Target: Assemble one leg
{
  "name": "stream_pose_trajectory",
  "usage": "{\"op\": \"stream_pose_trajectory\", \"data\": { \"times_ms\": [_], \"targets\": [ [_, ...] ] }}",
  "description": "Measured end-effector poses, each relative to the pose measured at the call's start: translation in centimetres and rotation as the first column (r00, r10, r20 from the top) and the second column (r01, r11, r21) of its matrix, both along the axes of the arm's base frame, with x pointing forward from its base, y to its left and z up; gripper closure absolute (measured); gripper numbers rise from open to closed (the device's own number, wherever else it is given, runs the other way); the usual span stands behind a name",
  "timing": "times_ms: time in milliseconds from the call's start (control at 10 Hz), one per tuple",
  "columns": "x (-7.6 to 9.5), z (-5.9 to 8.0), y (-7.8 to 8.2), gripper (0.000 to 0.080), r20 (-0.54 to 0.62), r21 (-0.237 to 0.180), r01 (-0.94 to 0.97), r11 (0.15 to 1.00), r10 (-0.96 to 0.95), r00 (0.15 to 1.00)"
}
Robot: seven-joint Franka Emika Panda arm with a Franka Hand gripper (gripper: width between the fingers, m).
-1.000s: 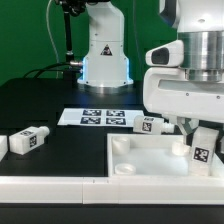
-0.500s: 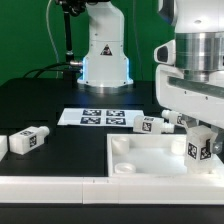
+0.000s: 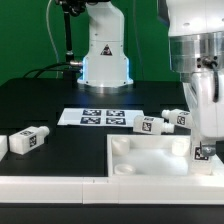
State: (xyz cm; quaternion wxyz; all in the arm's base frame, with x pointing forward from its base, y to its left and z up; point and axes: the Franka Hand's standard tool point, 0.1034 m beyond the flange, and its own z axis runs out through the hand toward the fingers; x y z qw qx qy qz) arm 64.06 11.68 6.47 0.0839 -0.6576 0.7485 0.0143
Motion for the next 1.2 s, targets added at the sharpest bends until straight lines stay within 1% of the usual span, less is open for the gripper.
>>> {"op": "stream_pose_trajectory", "data": {
  "times_ms": [100, 200, 300, 400, 500, 700, 800, 900, 1000, 1100, 1200],
  "targets": [
    [0.1, 0.1, 0.0, 0.0302, 0.011, -0.019, -0.103, 0.995, 0.103, 0.995],
    [0.2, 0.3, 0.0, 0.0302, 0.023, -0.039, -0.265, 0.963, 0.266, 0.964],
    [0.5, 0.7, -0.2, 0.0178, 0.031, -0.053, -0.455, 0.889, 0.457, 0.889],
    [0.8, 0.9, -0.2, 0.0158, 0.051, -0.079, -0.542, 0.837, 0.546, 0.836],
    [0.6, 0.6, -0.4, 0.0158, 0.067, -0.109, -0.574, 0.812, 0.582, 0.810],
    [0.6, 0.6, -0.6, 0.0151, 0.064, -0.136, -0.692, 0.709, 0.703, 0.708],
    [0.6, 0.6, -0.7, 0.0151, 0.056, -0.157, -0.761, 0.629, 0.775, 0.629],
    [0.7, 0.7, -0.9, 0.0151, 0.014, -0.200, -0.873, 0.445, 0.892, 0.452],
    [0.8, 0.8, -1.1, 0.0151, -0.011, -0.222, -0.927, 0.301, 0.950, 0.311],
    [0.7, 0.6, -0.9, 0.0151, -0.041, -0.254, -0.961, 0.107, 0.992, 0.121],
    [0.5, 0.2, -0.9, 0.0151, -0.047, -0.268, -0.962, 0.051, 0.997, 0.066]
  ]
}}
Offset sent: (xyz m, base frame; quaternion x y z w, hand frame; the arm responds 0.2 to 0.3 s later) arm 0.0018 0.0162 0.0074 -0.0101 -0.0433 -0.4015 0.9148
